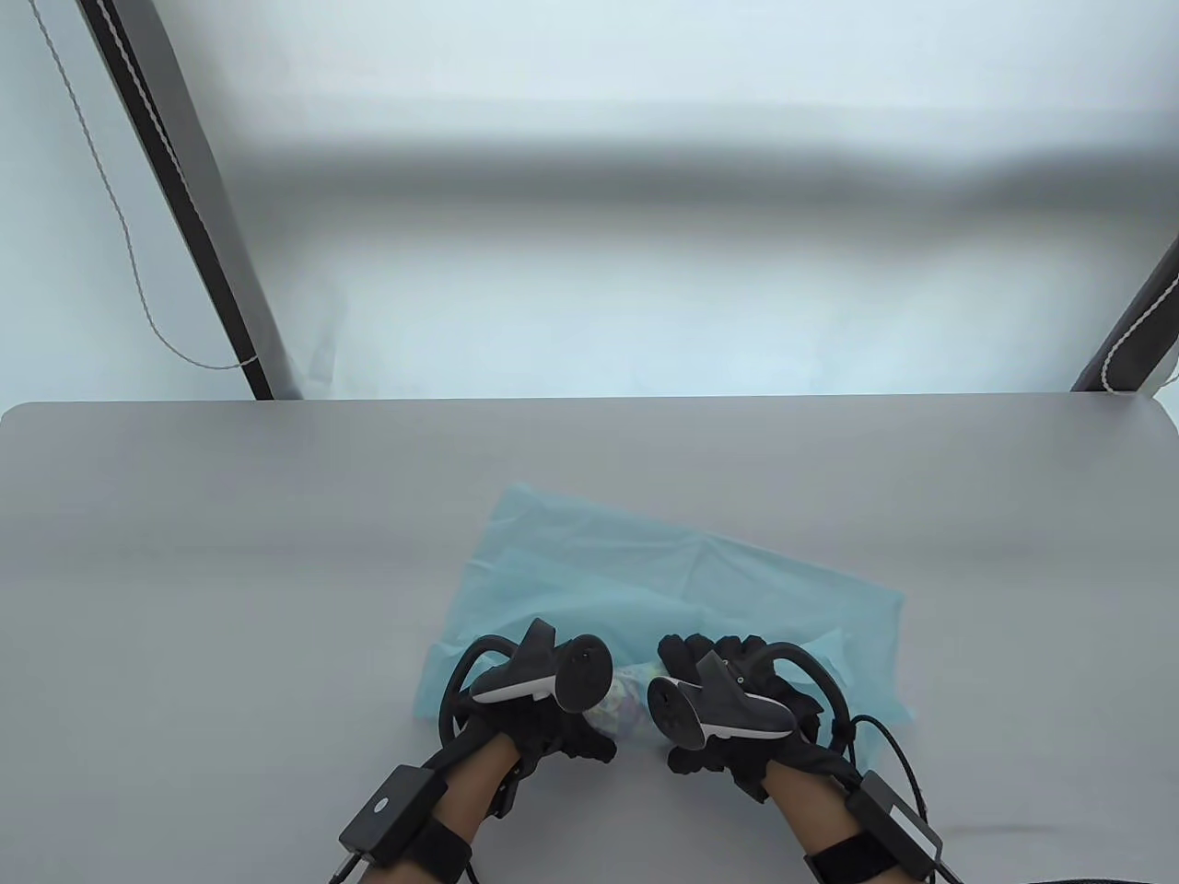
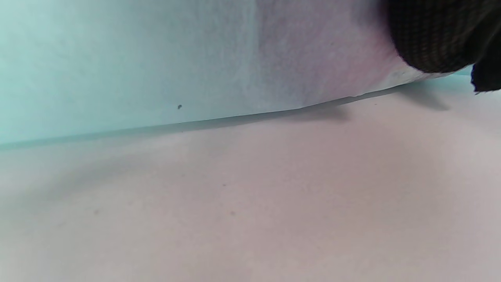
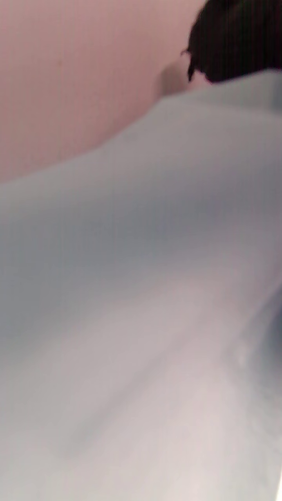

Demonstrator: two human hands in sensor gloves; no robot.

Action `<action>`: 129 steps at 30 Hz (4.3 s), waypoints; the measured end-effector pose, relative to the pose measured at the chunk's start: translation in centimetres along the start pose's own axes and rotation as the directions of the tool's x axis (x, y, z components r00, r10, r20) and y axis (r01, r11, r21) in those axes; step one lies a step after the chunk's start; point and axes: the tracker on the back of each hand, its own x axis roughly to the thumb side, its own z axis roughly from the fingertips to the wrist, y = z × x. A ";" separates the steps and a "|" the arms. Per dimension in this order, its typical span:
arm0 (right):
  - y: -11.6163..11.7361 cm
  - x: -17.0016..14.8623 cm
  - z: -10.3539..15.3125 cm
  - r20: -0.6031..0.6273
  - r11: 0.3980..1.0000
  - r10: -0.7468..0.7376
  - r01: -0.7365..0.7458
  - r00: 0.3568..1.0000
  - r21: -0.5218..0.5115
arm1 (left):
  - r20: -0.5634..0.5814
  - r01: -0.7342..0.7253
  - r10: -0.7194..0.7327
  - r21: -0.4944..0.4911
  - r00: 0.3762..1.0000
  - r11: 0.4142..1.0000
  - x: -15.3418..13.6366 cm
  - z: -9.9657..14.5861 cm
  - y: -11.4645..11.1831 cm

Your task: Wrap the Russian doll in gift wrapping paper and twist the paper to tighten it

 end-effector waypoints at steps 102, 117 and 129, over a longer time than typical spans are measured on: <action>0.8 -1.1 -0.7 0.046 0.992 -0.118 0.120 0.992 -0.046 | -0.010 0.162 -0.161 0.070 0.987 0.984 2.6 -0.7 0.3; 1.4 -2.1 -1.6 0.074 0.964 -0.265 0.267 0.961 -0.015 | -0.043 0.150 -0.150 0.013 0.988 0.989 2.0 0.5 -0.3; 1.5 -2.3 -1.4 0.074 0.958 -0.284 0.286 0.956 -0.023 | 0.012 0.181 -0.182 0.046 0.983 0.982 1.7 -0.3 0.3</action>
